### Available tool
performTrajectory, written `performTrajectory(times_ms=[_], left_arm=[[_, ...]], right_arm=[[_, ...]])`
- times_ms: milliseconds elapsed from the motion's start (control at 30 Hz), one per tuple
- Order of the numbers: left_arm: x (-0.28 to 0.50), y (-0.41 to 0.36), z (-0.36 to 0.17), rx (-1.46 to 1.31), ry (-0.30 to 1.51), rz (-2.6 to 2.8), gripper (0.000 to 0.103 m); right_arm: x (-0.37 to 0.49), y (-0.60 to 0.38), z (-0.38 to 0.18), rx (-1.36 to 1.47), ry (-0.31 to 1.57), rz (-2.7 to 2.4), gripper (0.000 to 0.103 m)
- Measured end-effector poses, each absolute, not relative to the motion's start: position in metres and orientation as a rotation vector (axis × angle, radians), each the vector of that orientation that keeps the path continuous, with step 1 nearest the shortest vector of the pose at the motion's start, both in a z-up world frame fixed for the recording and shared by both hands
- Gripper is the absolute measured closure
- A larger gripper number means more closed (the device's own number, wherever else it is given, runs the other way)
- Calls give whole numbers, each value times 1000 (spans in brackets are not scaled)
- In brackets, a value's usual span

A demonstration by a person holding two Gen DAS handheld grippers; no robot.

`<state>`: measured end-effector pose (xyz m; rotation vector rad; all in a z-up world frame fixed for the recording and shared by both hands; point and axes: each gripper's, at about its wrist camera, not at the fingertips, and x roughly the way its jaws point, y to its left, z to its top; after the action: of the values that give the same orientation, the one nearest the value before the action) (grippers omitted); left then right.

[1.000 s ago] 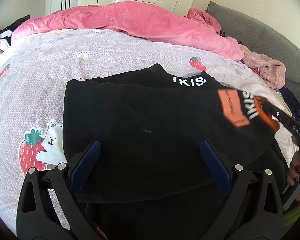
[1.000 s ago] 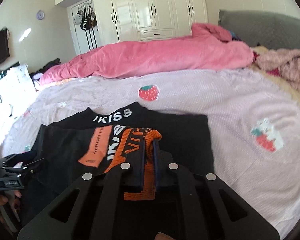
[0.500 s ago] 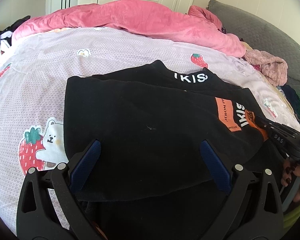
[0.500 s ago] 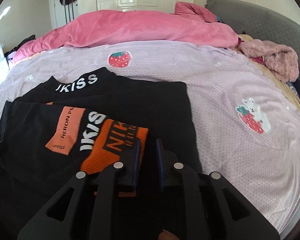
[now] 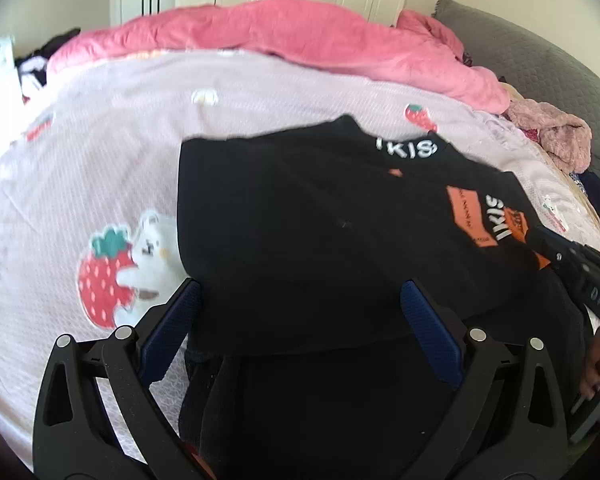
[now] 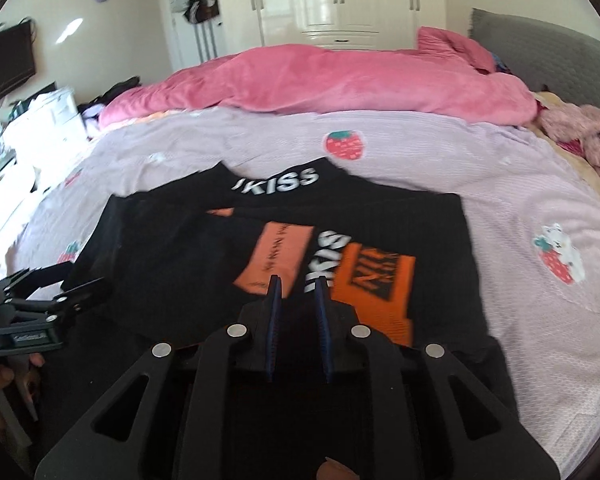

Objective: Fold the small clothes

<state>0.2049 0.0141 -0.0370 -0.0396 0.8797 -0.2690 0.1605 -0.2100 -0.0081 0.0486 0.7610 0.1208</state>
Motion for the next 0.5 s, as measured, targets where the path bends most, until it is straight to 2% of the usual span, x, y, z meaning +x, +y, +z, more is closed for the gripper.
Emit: performTrajectory(times_ms=[267,500], left_arm=[[205,15,-38,-36,882,-275,10],[204,18,-35,-48,876,-279,10]], right_arm=[[170,-208,-33,23,872,102,86],[167,-210,-33,43,873,114,84]])
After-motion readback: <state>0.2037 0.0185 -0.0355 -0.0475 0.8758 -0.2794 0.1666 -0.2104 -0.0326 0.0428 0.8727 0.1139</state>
